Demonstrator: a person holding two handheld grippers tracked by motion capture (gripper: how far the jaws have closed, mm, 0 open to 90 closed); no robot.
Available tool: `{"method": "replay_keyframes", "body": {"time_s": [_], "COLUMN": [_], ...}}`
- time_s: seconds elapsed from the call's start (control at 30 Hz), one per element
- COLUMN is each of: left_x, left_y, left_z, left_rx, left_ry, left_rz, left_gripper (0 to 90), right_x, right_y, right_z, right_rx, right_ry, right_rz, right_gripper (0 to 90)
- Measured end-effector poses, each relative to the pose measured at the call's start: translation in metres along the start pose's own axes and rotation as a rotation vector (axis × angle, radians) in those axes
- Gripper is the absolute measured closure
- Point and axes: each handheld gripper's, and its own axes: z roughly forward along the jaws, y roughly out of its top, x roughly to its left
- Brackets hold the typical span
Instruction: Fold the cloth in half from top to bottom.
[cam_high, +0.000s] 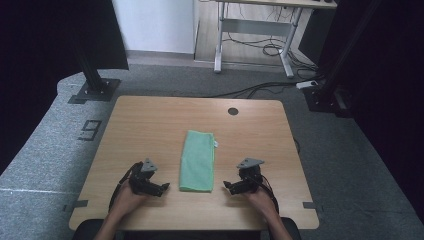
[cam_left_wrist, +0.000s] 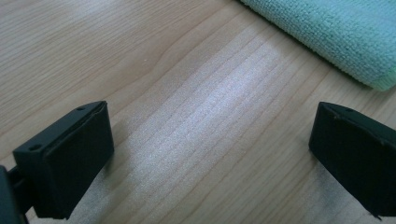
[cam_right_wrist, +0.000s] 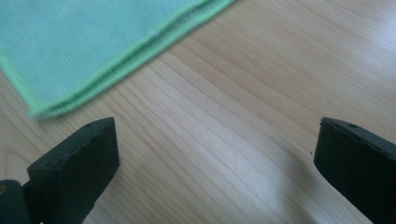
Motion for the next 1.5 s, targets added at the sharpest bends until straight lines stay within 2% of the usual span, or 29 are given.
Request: {"method": "replay_keyframes", "body": {"time_s": [0.17, 0.37, 0.47, 0.7, 0.83, 0.9, 1.03, 1.27, 1.5], "left_x": [0.0, 0.0, 0.0, -0.001, -0.001, -0.003, -0.005, -0.005, -0.011], "left_y": [0.0, 0.0, 0.0, 0.001, 0.001, 0.003, 0.009, 0.027, 0.049], "left_z": [0.0, 0.0, 0.0, 0.0, 0.001, 0.001, 0.003, 0.001, 0.012], "left_rx": [0.0, 0.0, 0.0, 0.004, 0.002, 0.017, 0.02, -0.039, -0.057], "left_ry": [0.0, 0.0, 0.0, 0.006, 0.012, 0.019, 0.002, 0.015, 0.014], "left_rz": [0.0, 0.0, 0.001, -0.003, -0.013, -0.02, -0.032, -0.05, -0.032], "left_gripper": [0.0, 0.0, 0.0, 0.0, 0.0, 0.0, 0.0, 0.1, 0.6], "right_x": [0.012, 0.026, 0.033, 0.037, 0.037, 0.037, 0.037, 0.038, 0.043], "right_y": [0.013, 0.028, 0.036, 0.034, 0.031, 0.029, 0.024, 0.017, 0.01], "right_z": [0.008, 0.021, 0.031, 0.042, 0.041, 0.037, 0.033, 0.025, 0.018], "right_rx": [-0.013, -0.001, 0.014, 0.069, 0.077, 0.089, 0.095, 0.098, 0.09], "right_ry": [0.035, 0.046, 0.042, 0.009, 0.005, 0.008, 0.017, 0.022, 0.023], "right_rz": [-0.005, -0.026, -0.044, -0.074, -0.06, -0.053, -0.046, -0.054, -0.055], "right_gripper": [0.3, 0.5, 0.5, 0.6, 0.7, 0.8, 0.7, 0.8, 1.3]}}
